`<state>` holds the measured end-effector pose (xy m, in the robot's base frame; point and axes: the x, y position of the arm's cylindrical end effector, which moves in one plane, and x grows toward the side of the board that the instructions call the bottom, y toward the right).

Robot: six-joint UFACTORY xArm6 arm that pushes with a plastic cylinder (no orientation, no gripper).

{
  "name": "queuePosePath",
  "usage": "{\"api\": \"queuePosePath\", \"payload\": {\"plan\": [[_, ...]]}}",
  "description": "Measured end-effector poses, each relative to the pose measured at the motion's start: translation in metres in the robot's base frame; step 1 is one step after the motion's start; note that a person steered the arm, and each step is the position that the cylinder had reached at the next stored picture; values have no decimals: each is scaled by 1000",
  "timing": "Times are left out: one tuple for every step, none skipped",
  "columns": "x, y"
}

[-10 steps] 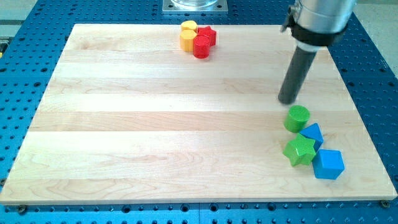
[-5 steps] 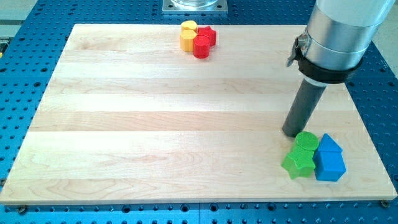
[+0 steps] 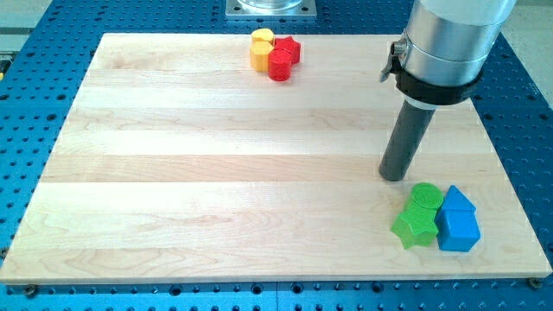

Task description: Separate the heart from the red blocks and the yellow hexagon

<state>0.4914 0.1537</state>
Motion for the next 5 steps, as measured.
{"api": "queuePosePath", "payload": {"plan": [[-6, -4], [-18, -22], [-25, -25], [-31, -25], [-34, -25]]}}
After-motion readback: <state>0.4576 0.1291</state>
